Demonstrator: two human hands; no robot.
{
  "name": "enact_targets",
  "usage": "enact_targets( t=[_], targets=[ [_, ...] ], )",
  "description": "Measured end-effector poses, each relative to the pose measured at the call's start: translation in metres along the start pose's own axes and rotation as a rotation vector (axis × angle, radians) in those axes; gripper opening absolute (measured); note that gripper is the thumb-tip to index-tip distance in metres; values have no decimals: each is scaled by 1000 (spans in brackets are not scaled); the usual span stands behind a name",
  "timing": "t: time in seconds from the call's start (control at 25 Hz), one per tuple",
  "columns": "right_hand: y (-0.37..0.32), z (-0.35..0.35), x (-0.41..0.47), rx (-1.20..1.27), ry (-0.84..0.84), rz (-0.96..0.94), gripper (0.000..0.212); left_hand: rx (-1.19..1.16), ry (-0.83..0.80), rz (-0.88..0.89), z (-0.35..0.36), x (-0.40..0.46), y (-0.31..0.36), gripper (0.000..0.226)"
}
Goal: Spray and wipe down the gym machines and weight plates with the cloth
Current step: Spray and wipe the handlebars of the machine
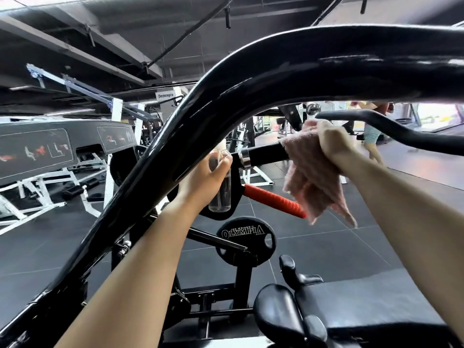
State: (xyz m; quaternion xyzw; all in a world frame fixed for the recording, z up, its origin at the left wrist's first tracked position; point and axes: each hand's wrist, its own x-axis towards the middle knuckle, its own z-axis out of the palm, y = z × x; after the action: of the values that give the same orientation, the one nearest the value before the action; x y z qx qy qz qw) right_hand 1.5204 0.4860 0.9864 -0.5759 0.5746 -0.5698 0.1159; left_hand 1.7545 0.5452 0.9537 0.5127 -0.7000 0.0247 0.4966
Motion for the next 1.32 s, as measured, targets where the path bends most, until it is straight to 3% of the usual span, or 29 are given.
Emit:
enact_targets(
  t=[0.08,0.16,0.24,0.4,0.48,0.6,0.72,0.92,1.0,1.08,1.16,1.24,1.32],
  targets=[
    [16,3,-19,0,81,-62,43,30,-2,-6,2,1,0,35],
    [51,6,-48,-38,116,-39,31,52,4,13,2,0,1,31],
    [94,6,-78,-91,-2,-10,12,80,-16,15,2,-1,-1,27],
    [122,1,-93,-318,-235,-113,28,126,-30,59,6,-5,-12,47],
    [111,1,-92,-253,-306,-139,28,117,-30,88,10,-10,-12,56],
    [96,0,-94,45,-305,-173,7,208,-32,173,20,-29,-7,55],
    [70,9,-99,217,-248,-221,16,270,-37,209,23,-41,-9,47],
    [26,67,-93,-250,-405,-546,16,153,-76,-52,-4,-30,-16,61],
    [16,90,-88,-492,-334,-679,19,160,-78,-41,-5,-28,-19,57],
    [4,103,-82,-599,-287,-660,29,202,-27,-13,-3,-26,-19,53],
    [-2,101,-79,-616,-311,-595,21,221,-16,-11,-2,-25,-16,42],
    [-5,94,-76,-603,-405,-550,9,218,-16,-7,-4,-26,-16,27],
    [-5,93,-67,-497,-560,-475,13,225,4,11,-5,-29,-16,22]
  ],
)
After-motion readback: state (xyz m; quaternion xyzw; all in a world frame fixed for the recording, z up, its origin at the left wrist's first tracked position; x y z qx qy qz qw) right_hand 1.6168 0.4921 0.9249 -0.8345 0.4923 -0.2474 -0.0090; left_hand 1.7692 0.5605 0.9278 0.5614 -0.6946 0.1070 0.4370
